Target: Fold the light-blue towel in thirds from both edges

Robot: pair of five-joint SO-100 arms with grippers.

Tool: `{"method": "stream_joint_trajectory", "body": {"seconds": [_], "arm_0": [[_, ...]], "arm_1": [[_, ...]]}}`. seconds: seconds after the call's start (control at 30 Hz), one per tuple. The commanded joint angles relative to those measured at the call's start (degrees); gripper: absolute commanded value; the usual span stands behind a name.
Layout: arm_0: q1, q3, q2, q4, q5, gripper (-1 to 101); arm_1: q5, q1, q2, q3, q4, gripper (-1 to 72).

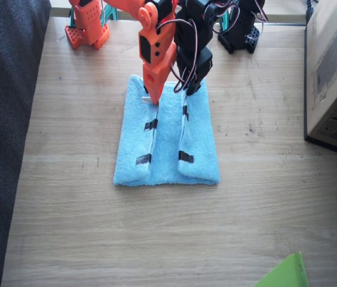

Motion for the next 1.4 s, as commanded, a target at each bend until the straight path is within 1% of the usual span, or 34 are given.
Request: {"method": "stream_joint_trajectory", "body": {"seconds": [0.0, 0.27, 0.3, 0.37, 0.4, 0.43, 0.6, 0.77, 1.07, 1.2, 1.37], "arm_0": [[0.00, -0.18, 2.20, -0.26, 0.35, 0], [0.00, 0.00, 3.16, -1.58, 0.53, 0], [0.09, 0.09, 3.34, -1.67, 0.53, 0], [0.26, 0.35, 3.43, -1.93, 0.53, 0], [0.44, 0.79, 3.60, -2.20, 0.53, 0], [0.62, 1.49, 3.96, -2.55, 0.53, 0], [0.88, 3.43, 4.92, -3.52, 0.62, 0], [0.88, 3.43, 4.83, -3.69, 0.62, 0], [-0.62, 3.34, 4.92, -3.60, 1.05, 0], [-1.23, 2.11, 3.87, -3.43, 1.05, 0], [-1.76, -0.35, 2.55, -2.11, 1.49, 0]], "arm_1": [[1.32, 4.66, 2.11, -2.55, 0.18, 0.0], [0.09, 6.86, 2.29, -6.24, 0.18, 0.0], [0.26, 7.29, 2.37, -6.50, 0.18, 1.9], [0.97, 7.65, 2.46, -6.68, 0.18, 14.7], [1.32, 7.56, 2.72, -6.94, 0.18, 19.8], [1.93, 7.21, 3.08, -7.29, 0.18, 22.9], [1.85, 5.98, 6.68, -7.73, 0.18, 28.5], [1.93, 2.90, 11.60, -5.98, 0.18, 29.7], [0.79, -10.81, 25.93, 9.14, 0.18, 28.0], [0.00, -14.85, 31.46, 14.85, 0.18, 28.2], [-0.79, -19.34, 33.05, 19.16, 0.09, 27.6]]}}
